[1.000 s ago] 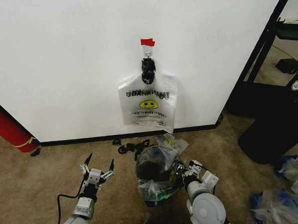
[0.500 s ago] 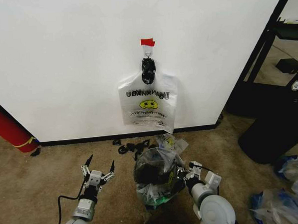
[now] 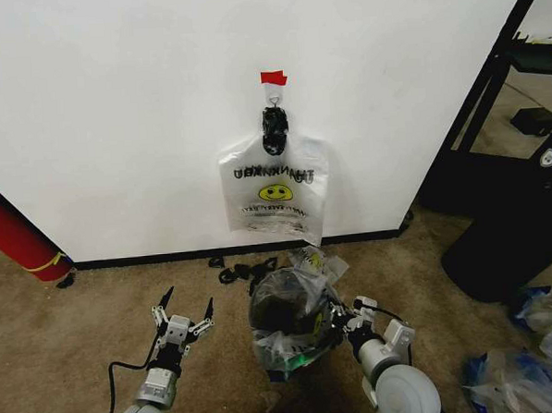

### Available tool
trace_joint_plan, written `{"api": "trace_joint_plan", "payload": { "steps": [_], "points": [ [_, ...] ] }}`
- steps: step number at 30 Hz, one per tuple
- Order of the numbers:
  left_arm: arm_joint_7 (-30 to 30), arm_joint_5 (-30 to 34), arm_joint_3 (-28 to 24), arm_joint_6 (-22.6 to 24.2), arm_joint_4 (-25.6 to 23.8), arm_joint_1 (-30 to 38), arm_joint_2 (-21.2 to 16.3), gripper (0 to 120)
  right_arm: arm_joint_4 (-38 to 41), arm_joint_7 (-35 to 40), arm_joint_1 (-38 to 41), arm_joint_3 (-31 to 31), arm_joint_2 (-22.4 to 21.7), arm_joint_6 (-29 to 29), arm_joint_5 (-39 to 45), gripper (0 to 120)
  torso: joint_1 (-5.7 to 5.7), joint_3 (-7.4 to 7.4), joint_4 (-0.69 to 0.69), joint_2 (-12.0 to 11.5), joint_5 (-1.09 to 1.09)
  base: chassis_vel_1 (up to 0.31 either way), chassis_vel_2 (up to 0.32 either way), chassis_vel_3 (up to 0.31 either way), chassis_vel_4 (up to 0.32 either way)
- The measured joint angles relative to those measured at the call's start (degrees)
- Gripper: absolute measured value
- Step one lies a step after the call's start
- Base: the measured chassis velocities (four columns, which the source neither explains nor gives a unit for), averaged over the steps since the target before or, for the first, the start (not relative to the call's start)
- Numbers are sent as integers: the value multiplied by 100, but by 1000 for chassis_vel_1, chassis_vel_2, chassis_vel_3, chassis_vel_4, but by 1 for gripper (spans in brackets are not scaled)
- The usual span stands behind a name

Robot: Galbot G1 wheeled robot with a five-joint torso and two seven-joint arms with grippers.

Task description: Pick up the garbage bag from the wall and place it over the trash bin.

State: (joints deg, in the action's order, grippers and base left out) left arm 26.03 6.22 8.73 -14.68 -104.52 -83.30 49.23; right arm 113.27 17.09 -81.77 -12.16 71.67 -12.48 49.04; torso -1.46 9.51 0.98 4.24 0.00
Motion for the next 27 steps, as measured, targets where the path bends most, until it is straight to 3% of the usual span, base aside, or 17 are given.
{"api": "trace_joint_plan", "payload": {
  "steps": [11, 27],
  "points": [
    [-16, -18, -31, -7, 46, 13, -1, 100, -116, -149, -97, -167, -52, 59, -248, 0, 0, 0, 1, 0, 0, 0, 0, 0, 0],
    [-22, -75, -39, -27, 62, -36, 10, 100, -337, -1230, -209, -207, -70, 1011, -648, 0, 0, 0, 0, 0, 0, 0, 0, 0, 0]
  ]
}}
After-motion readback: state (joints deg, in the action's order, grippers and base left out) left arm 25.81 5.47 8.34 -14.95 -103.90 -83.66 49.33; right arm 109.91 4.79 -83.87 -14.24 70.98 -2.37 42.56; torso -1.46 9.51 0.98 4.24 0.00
